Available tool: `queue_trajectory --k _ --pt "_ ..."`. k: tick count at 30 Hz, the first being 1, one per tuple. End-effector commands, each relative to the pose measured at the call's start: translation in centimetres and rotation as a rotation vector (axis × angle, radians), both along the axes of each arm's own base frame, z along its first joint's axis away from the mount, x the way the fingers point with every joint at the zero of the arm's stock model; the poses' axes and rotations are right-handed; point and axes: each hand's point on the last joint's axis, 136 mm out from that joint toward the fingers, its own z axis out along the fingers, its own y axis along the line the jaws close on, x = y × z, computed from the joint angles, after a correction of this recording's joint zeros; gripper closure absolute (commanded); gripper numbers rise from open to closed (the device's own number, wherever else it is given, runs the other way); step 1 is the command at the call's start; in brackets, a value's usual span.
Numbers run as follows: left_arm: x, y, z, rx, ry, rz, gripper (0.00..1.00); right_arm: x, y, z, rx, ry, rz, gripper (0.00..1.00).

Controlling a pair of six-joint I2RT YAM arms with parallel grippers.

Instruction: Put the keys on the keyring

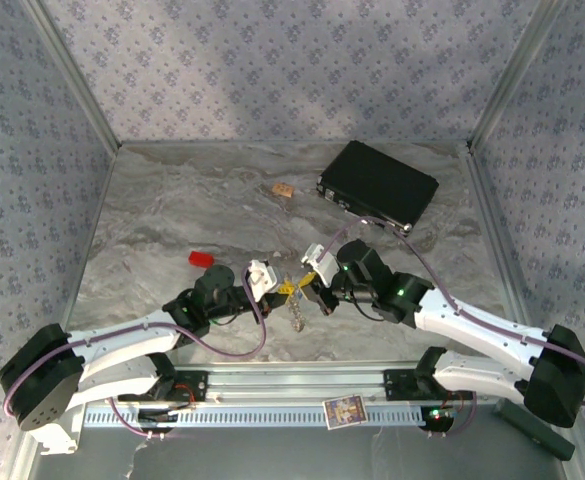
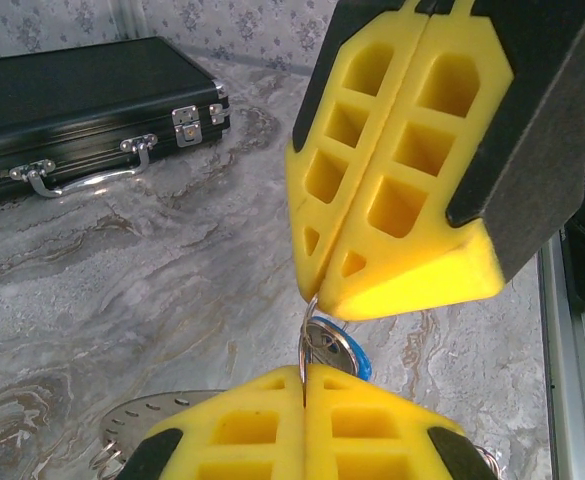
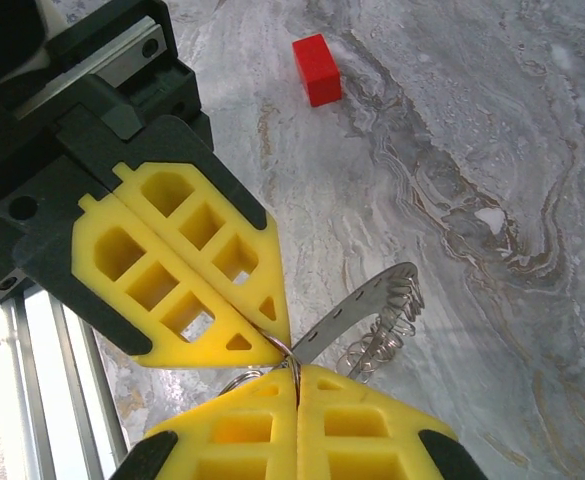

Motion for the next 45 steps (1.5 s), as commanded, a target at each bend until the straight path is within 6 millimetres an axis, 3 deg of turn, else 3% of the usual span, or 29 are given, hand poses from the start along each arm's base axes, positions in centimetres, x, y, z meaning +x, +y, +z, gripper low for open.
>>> queue_trajectory --k 1,16,21,24,30,35,45 --pt "-0.3 -0.9 3.1 -0.080 -0.063 -0.045 1.00 1.3 -0.5 0.6 -0.026 -0.039 -0.061 1.00" --pt "-0.2 -0.9 3.0 -0.076 -0.062 -0.039 1.00 1.1 -0.6 0.1 -0.046 -0.018 -0.056 1.00" --pt "0.0 -1.0 2.5 -0.060 -0.052 -0.030 1.00 -0.5 0.8 1.7 0.033 -0.006 0.042 1.00" --pt "0.1 -1.0 2.5 -0.062 -0.049 -0.027 1.00 -0.7 0.8 3.0 0.055 -0.080 0.060 1.00" --pt "0.2 -1.0 3.2 -0.086 -0.020 -0.008 1.00 1.7 -1.9 2.1 -0.062 -0.327 -0.036 1.00" --pt "0.4 -1.0 3.9 -0.093 0.045 0.010 1.00 1.3 -1.6 1.2 -0.140 -0.432 0.073 1.00" --pt "1.5 -1.0 4.7 -0.124 0.296 0.130 1.00 1.0 -1.3 2.4 -0.187 -0.557 0.133 1.00"
